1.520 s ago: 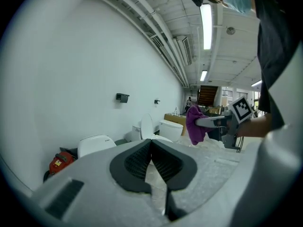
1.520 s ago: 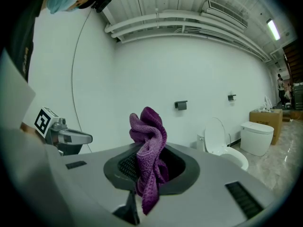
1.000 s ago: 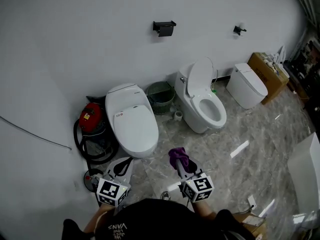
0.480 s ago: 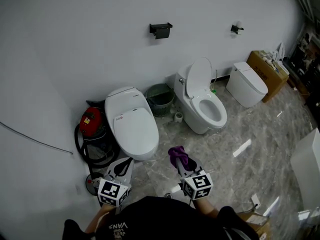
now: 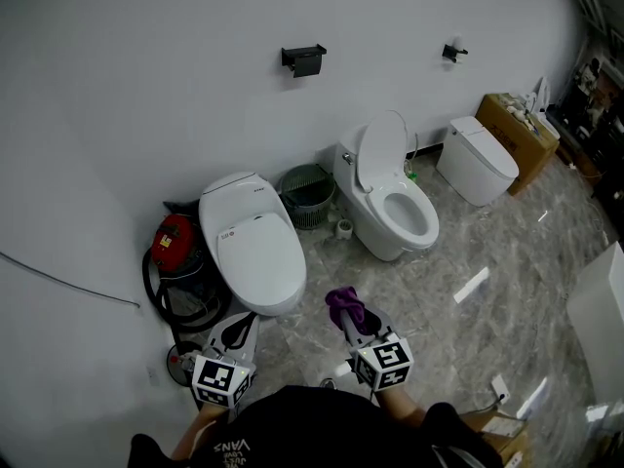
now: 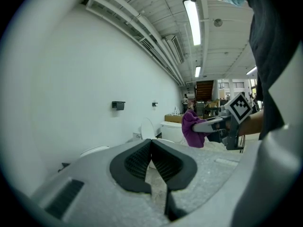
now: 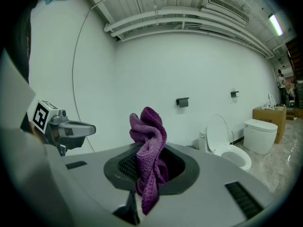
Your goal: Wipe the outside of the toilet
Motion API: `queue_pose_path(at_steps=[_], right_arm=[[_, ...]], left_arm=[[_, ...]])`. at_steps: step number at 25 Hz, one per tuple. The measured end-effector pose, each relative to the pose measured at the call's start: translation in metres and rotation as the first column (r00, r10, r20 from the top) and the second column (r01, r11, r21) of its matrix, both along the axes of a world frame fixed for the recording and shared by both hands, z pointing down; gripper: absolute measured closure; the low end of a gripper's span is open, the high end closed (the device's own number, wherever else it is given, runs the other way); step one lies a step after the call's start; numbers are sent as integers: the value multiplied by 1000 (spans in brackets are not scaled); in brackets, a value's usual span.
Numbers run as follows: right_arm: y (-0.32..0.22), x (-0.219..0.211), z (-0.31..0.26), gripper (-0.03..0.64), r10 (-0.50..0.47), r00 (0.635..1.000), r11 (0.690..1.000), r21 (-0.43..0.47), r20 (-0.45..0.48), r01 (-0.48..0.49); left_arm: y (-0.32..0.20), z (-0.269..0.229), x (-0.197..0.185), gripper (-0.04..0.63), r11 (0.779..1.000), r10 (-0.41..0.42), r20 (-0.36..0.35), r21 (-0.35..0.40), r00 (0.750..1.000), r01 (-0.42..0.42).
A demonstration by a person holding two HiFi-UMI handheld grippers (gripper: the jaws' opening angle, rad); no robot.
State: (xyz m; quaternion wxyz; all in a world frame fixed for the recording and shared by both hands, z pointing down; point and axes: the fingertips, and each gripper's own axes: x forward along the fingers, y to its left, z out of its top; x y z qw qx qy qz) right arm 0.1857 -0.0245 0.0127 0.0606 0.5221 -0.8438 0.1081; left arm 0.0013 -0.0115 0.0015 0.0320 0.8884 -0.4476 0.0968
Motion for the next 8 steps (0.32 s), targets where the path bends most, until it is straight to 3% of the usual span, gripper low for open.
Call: queue_pose_path(at_steps=[8], right_arm=[[6,3,6,552,-11,1000,1000,-7,13,11]], left_arm=[[8,6,4,595,1000,-24,-8,-8,1000,24]])
